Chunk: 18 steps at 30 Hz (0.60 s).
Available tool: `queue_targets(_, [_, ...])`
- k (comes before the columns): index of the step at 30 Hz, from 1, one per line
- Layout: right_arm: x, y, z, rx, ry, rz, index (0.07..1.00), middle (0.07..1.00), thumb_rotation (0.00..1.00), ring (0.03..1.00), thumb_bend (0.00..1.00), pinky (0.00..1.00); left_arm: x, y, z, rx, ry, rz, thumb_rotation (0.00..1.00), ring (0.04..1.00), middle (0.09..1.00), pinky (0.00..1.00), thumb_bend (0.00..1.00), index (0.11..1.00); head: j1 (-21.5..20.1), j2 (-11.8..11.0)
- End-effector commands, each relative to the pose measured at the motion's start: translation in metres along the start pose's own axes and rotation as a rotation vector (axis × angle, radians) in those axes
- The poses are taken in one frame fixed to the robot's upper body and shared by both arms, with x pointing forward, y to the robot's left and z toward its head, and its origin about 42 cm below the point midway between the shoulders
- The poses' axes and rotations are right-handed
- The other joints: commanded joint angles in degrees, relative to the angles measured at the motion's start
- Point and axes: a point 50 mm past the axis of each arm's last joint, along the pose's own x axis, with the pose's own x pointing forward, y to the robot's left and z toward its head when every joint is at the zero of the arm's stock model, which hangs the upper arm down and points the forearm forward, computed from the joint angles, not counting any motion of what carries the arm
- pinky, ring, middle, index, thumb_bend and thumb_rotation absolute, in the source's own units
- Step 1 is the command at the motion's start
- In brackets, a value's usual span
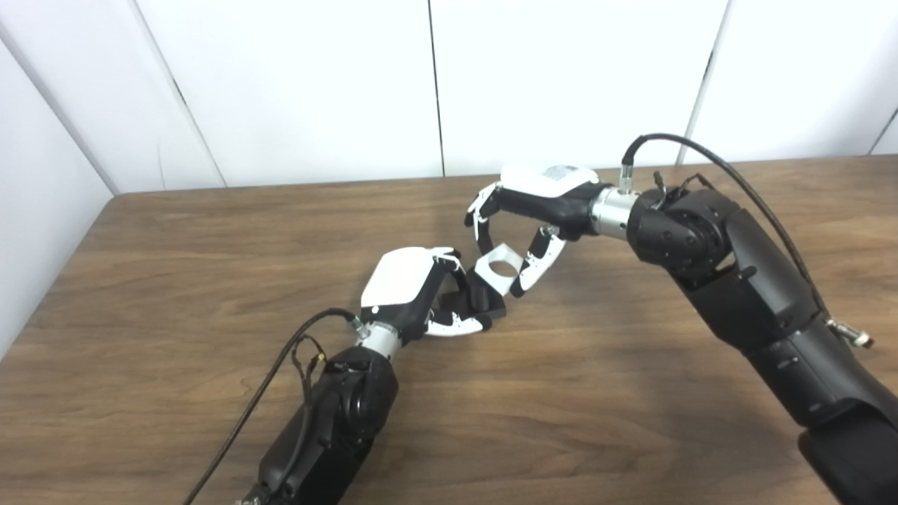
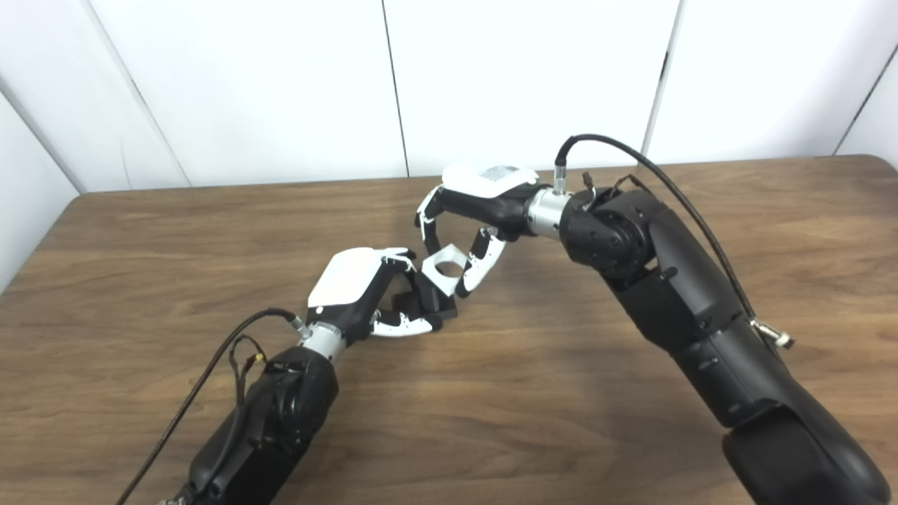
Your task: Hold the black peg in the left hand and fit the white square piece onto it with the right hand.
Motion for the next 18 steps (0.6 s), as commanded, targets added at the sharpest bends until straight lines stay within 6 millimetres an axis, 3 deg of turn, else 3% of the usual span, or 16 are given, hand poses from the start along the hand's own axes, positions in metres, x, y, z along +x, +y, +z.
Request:
queue_targets(1, [0.005,-0.035,0.009,-0.045,-0.022,-0.091,0.481,0.786,0.13,0.874,0.52,0.89,-0.011,-0.030,-0.011,0.056,0.074,-0.149,0.08,0.855,0.848,0.81,0.52,0.492,0.47,0.10])
queue_targets(18, [0.021,-0.034,0.006,-0.006,-0.019,-0.106,0.481,0.783,0.13,0.869,0.52,0.88,-0.009,-0.036,-0.005,0.055,0.065,-0.151,0.08,0.856,0.847,0.79,0.52,0.492,1.74,0.19])
